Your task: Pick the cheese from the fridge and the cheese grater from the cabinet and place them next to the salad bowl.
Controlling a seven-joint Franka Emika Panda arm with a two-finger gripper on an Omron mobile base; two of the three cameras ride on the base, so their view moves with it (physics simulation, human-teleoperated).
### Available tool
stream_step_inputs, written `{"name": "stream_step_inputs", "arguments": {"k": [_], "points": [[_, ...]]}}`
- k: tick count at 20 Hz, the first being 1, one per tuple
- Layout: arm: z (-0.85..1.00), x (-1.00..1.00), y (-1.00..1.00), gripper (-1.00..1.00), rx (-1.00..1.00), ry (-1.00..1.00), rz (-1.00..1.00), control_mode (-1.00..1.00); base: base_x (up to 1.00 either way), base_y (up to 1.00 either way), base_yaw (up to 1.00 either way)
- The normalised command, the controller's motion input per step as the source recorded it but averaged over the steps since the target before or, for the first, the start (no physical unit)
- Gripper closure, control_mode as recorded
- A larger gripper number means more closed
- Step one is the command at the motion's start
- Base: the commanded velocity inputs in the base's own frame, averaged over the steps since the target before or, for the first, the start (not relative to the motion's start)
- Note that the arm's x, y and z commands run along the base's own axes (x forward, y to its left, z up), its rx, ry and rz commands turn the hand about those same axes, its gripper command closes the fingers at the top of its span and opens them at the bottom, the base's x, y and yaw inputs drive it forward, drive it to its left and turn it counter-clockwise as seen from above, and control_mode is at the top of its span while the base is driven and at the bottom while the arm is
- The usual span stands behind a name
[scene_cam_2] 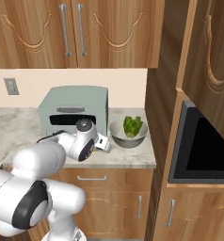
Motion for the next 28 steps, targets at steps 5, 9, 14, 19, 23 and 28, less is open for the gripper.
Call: {"name": "stream_step_inputs", "arguments": {"k": [5, 9, 14, 19, 23, 28], "points": [[0.0, 0.13, -0.04, 1.0, 0.0, 0.0, -0.02, -1.0, 0.0, 0.0, 0.0], [0.0, 0.22, -0.02, 1.0, 0.0, 0.0, -0.03, -1.0, 0.0, 0.0, 0.0], [-0.04, 0.21, 0.0, 1.0, 0.0, 0.0, -0.02, -1.0, 0.0, 0.0, 0.0], [-0.26, 0.1, 0.0, 1.0, 0.0, 0.0, -0.02, -1.0, 0.0, 0.0, 0.0], [-0.2, 0.0, 0.0, 1.0, 0.0, 0.0, -0.01, -1.0, 0.0, 0.0, 0.0], [-0.27, 0.0, 0.0, 1.0, 0.0, 0.0, 0.0, -1.0, 0.0, 0.0, 0.0]]}}
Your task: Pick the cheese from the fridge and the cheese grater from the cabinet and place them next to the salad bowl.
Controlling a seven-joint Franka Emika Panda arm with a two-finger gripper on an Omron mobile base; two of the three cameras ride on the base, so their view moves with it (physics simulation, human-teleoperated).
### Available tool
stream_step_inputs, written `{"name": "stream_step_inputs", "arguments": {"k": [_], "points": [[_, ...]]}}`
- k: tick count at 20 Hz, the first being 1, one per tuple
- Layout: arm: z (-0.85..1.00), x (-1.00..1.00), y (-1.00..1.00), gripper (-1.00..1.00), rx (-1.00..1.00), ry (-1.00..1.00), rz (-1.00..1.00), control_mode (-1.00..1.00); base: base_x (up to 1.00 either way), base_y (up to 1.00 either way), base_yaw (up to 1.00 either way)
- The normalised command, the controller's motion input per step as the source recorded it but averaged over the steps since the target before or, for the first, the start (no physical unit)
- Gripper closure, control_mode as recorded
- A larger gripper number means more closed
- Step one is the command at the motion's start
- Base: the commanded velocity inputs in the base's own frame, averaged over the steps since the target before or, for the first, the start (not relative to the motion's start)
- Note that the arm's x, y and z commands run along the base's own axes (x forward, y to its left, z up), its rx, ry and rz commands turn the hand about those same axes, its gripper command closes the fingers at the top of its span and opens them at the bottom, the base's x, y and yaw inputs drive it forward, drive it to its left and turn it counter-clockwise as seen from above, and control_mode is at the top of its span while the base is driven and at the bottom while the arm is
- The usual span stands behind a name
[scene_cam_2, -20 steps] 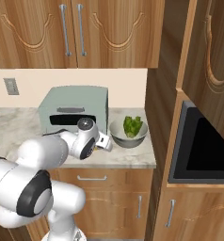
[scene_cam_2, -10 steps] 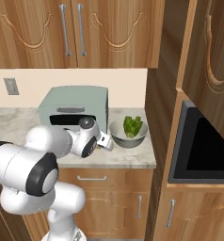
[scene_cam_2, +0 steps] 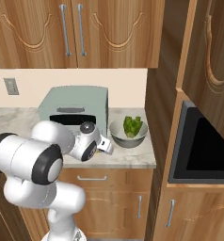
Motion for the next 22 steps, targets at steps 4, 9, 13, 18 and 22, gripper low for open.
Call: {"name": "stream_step_inputs", "arguments": {"k": [4, 9, 13, 18, 22], "points": [[-0.32, 0.04, 0.0, 1.0, -0.01, 0.0, 0.0, -1.0, 0.0, 0.0, 0.0], [-0.18, 0.1, 0.0, 1.0, 0.0, 0.0, 0.0, -1.0, 0.0, 0.0, 0.0], [-0.02, 0.03, 0.0, 1.0, 0.0, 0.0, 0.0, -1.0, 0.0, 0.0, 0.0], [0.0, 0.0, 0.0, -1.0, 0.0, 0.0, 0.0, -1.0, 0.0, 0.0, 0.0], [0.03, 0.0, 0.0, -1.0, 0.0, 0.0, -0.01, -1.0, 0.0, 0.0, 0.0]]}}
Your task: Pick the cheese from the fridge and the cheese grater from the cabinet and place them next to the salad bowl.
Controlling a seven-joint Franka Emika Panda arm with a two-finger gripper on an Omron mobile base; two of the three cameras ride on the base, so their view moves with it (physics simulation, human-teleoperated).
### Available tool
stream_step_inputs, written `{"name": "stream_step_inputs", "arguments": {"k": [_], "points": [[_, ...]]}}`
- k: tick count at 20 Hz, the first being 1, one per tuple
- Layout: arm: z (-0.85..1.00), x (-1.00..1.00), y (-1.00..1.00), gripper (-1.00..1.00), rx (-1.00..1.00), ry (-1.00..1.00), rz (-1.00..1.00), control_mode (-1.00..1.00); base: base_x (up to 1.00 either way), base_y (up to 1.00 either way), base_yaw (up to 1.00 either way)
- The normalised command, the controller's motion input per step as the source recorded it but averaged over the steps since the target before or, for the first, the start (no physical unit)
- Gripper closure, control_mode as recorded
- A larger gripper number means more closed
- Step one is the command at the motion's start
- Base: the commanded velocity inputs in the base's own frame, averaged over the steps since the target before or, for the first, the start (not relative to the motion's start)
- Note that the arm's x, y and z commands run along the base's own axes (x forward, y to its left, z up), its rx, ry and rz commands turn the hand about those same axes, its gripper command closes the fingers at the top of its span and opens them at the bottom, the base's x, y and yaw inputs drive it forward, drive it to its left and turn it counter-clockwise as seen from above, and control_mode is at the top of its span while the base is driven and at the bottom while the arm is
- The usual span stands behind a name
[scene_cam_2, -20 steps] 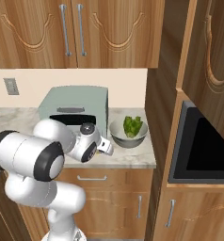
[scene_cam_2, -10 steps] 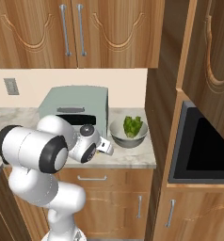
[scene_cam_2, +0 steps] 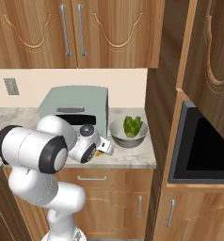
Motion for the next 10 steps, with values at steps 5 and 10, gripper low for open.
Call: {"name": "stream_step_inputs", "arguments": {"k": [5, 10], "points": [[0.43, -0.05, 0.0, -1.0, 0.0, 0.0, -0.02, -1.0, 0.0, 0.0, 0.0], [0.78, -0.23, 0.0, -1.0, 0.0, 0.02, 0.0, -1.0, 0.0, 0.0, 0.0]]}}
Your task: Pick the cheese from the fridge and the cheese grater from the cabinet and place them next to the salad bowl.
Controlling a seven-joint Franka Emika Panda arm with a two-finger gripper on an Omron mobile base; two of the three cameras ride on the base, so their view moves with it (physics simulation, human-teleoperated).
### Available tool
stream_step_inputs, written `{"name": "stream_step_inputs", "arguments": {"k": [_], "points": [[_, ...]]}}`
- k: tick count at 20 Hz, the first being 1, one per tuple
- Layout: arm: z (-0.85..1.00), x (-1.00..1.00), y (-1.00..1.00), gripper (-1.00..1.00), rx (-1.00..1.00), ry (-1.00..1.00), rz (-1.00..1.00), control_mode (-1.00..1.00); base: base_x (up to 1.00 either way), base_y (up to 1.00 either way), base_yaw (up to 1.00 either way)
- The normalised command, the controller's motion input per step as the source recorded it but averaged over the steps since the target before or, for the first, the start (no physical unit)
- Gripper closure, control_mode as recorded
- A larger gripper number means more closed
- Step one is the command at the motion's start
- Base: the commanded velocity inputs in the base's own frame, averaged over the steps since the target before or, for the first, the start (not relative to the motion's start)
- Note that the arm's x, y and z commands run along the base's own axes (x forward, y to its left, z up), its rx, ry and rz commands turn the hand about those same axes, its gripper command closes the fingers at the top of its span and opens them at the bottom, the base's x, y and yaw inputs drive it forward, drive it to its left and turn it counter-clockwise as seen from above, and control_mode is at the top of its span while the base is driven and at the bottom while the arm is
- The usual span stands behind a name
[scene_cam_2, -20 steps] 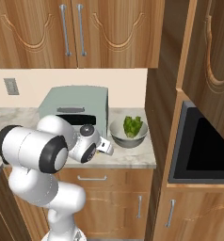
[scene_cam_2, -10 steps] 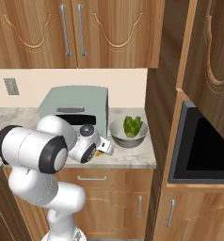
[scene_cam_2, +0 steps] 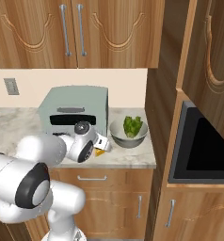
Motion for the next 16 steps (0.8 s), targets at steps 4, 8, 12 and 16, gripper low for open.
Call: {"name": "stream_step_inputs", "arguments": {"k": [4, 8, 12, 16], "points": [[1.0, 0.0, 0.0, -1.0, 0.0, 0.11, 0.02, -1.0, 0.0, 0.0, 0.0], [1.0, -0.18, 0.0, -1.0, 0.0, 0.1, 0.04, -1.0, 0.0, 0.0, 0.0], [1.0, -0.76, 0.0, -1.0, 0.01, 0.02, 0.07, -1.0, 0.0, 0.0, 0.0], [0.85, -0.96, 0.0, -1.0, 0.04, -0.04, 0.08, -1.0, 0.0, 0.0, 0.0]]}}
